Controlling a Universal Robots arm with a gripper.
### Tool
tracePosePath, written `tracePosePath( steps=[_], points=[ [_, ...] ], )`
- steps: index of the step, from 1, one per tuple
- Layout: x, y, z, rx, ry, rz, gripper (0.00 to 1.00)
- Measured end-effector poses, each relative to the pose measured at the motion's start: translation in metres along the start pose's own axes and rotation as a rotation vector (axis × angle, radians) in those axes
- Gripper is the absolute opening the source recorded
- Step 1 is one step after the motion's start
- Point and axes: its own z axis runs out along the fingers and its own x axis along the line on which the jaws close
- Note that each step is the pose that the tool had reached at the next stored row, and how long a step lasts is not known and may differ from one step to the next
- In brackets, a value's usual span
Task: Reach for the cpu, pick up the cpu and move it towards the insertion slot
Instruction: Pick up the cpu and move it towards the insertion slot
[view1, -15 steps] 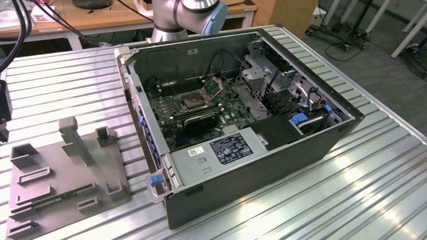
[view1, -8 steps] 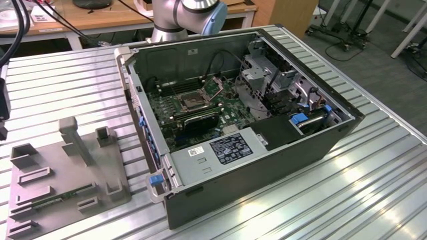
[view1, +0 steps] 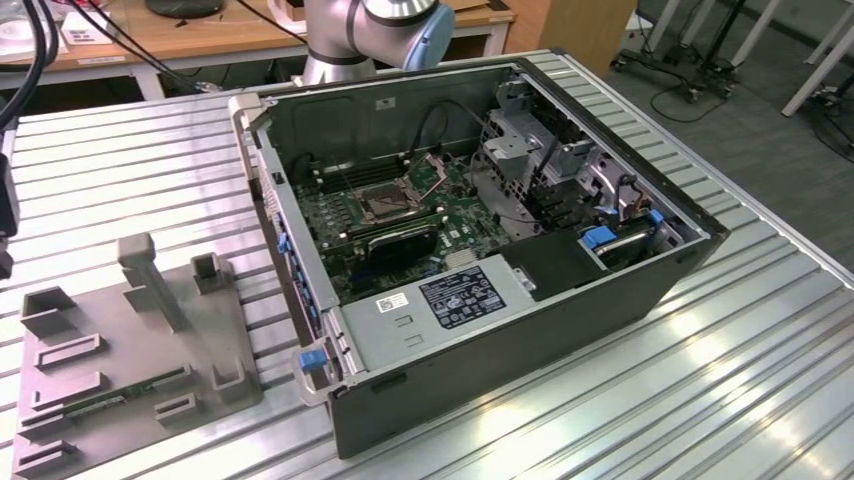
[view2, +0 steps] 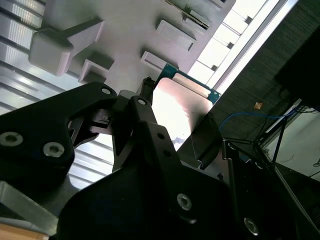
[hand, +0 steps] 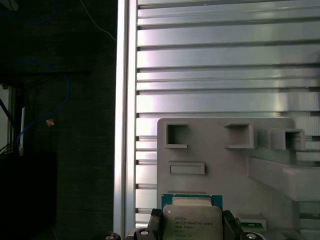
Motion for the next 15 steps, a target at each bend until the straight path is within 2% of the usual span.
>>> tracePosePath(
  steps=[15],
  points=[
    [0.0,0.0002,-0.0043,-0.0001,0.0,0.0,0.55]
  ],
)
